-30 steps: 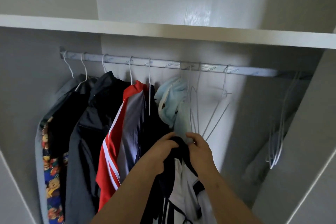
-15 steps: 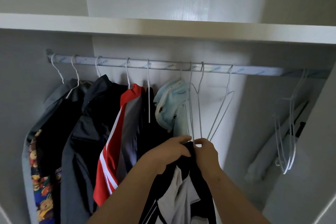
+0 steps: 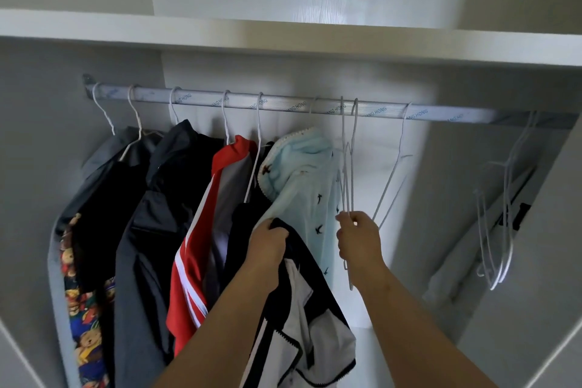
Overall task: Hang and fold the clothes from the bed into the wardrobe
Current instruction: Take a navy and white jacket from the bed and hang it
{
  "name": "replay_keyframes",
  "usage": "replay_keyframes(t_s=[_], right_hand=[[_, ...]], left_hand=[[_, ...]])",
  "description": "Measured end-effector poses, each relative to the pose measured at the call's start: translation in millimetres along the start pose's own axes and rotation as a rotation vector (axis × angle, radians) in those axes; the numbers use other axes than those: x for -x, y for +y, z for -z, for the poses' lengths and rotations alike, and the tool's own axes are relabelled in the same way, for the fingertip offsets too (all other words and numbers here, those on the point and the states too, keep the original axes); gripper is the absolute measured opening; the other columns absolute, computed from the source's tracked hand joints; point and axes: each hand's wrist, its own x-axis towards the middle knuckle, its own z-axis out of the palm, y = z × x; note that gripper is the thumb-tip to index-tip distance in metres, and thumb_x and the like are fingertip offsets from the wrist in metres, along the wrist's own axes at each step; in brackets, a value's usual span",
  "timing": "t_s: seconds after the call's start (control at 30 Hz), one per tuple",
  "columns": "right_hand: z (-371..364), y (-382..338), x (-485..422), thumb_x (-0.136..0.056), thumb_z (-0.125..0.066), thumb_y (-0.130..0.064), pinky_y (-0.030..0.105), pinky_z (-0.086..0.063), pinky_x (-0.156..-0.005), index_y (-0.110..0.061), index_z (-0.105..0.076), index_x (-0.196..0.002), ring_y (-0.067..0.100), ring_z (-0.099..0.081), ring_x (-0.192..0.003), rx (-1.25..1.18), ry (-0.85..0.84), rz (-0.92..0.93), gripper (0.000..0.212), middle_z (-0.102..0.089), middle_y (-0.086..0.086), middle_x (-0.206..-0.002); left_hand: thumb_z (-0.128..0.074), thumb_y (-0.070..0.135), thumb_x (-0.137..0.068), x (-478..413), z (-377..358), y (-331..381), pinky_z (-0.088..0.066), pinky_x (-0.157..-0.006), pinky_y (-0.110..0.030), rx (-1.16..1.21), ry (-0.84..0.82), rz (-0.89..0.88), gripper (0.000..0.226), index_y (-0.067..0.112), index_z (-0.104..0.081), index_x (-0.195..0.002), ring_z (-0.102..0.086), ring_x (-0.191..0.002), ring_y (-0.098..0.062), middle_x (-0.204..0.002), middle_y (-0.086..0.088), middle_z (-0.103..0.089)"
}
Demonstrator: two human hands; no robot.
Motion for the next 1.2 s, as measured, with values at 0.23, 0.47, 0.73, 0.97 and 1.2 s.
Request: replay_keyframes(t_s=[0.23, 0.47, 0.73, 0.97, 1.2], right_hand=[[1.7, -12.9, 6.7, -0.095, -0.045, -0.018, 0.012, -0.029, -0.039, -0.014, -0.053, -0.078, 0.009, -0.035, -0.049, 0.001, 0.047, 0.094, 0.019, -0.043, 0.000, -0.062], [4.0, 1.6, 32.9, -0.096, -0.047, -0.017, 0.014, -0.025, -0.038, -0.009, -0.054, -0.081, 0.003, -0.028, -0.036, -0.078, -0.008, 0.129, 0.019, -0.035, -0.011, -0.044], [6.1, 10.0, 49.9, -0.095, -0.049, -0.020, 0.015, -0.022, -0.035, -0.021, -0.059, -0.074, 0.004, -0.023, -0.035, -0.075, -0.009, 0.132, 0.023, -0.031, -0.012, -0.039], [9.7, 38.5, 71.6, -0.092, -0.053, -0.014, 0.015, -0.024, -0.037, 0.005, -0.055, -0.079, 0.005, -0.023, -0.038, -0.013, -0.038, 0.077, 0.023, -0.030, -0.010, -0.042], [49.6, 77.9, 125.6, -0.090, -0.059, -0.019, 0.013, -0.031, -0.040, -0.022, -0.070, -0.073, 0.002, -0.034, -0.034, 0.027, -0.028, -0.069, 0.021, -0.041, -0.013, -0.037]], left_hand=[[-0.042, -0.002, -0.092, 7.7, 10.1, -3.3, -0.046, -0.059, -0.024, 0.215, 0.054, -0.014, 0.038, 0.005, -0.053, -0.128, -0.059, -0.077, -0.021, -0.091, -0.009, -0.061], [-0.044, -0.001, -0.091, 15.1, 9.3, -2.5, -0.047, -0.053, -0.022, 0.212, -0.010, -0.015, 0.036, 0.005, -0.055, -0.125, -0.060, -0.073, -0.020, -0.086, -0.010, -0.061], [-0.045, 0.000, -0.091, 20.4, 13.3, -8.3, -0.049, -0.048, -0.020, 0.121, -0.108, 0.006, 0.037, 0.004, -0.055, -0.126, -0.060, -0.075, -0.021, -0.092, -0.012, -0.062], [-0.047, 0.003, -0.090, 21.0, 19.7, -12.7, -0.048, -0.054, -0.021, 0.035, -0.176, -0.016, 0.038, 0.007, -0.054, -0.127, -0.060, -0.075, -0.020, -0.094, -0.013, -0.063], [-0.047, 0.008, -0.092, 51.6, 10.7, -45.2, -0.045, -0.060, -0.021, -0.089, -0.269, 0.024, 0.038, 0.012, -0.052, -0.130, -0.059, -0.079, -0.016, -0.099, -0.008, -0.061]])
